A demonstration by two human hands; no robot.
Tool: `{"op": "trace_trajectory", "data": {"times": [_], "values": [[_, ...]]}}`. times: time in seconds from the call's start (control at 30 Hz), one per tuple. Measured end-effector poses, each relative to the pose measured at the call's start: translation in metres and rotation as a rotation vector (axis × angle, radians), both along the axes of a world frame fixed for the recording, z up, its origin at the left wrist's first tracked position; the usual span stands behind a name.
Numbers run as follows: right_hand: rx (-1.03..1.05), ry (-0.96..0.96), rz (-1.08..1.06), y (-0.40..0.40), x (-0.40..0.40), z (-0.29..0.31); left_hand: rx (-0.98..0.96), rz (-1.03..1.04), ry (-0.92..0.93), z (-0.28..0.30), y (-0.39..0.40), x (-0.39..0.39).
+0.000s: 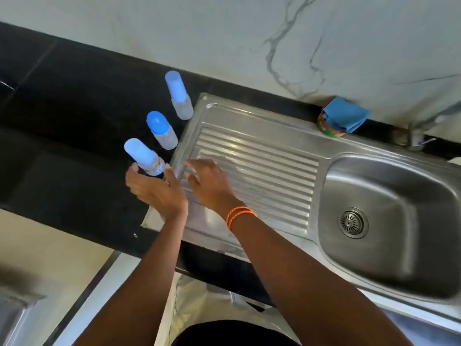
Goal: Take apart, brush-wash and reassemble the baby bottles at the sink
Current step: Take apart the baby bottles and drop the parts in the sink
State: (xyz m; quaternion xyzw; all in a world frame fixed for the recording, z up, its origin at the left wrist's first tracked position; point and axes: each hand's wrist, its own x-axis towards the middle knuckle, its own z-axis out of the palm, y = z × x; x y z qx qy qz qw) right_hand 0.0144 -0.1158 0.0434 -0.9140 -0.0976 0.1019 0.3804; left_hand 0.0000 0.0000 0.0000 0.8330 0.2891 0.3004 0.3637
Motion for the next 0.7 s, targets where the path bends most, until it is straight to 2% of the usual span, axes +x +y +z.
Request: {"op": "trace_trajectory", "data": {"times": [0.1, 0.2, 0.27, 0.33, 0.47, 0.5, 0.57, 0.63, 0.7], "values": [[0.226, 0.150, -0.115, 0.026, 0.013, 0.000, -0.036, 0.095, -0.044, -0.004, 0.021, 0.023], [0.337, 0.251, -0.167, 0.038, 0.020, 0.004, -0.057, 0.058, 0.019, -0.005, 0.029, 0.036], [0.373, 0.243, -0.174, 0.032, 0.024, 0.000, -0.070, 0.042, 0.070, -0.005, 0.025, 0.032], [0.406, 0.235, -0.189, 0.025, 0.024, -0.001, -0.046, 0.006, 0.027, -0.004, 0.018, 0.024], [0.586, 0.258, -0.439, -0.015, 0.012, 0.002, 0.040, -0.296, -0.050, 0.006, -0.024, -0.003], [0.603, 0.266, -0.507, -0.032, 0.007, 0.004, 0.018, -0.409, -0.015, 0.010, -0.038, -0.007], [0.490, 0.188, -0.588, -0.076, -0.003, 0.002, 0.004, -0.633, 0.130, 0.020, -0.071, -0.012], [0.426, 0.095, -0.663, -0.125, -0.015, -0.001, 0.093, -0.827, 0.264, 0.027, -0.102, -0.013], [0.534, 0.072, -0.756, -0.173, -0.032, -0.004, 0.159, -1.022, 0.319, 0.032, -0.135, -0.015]]}}
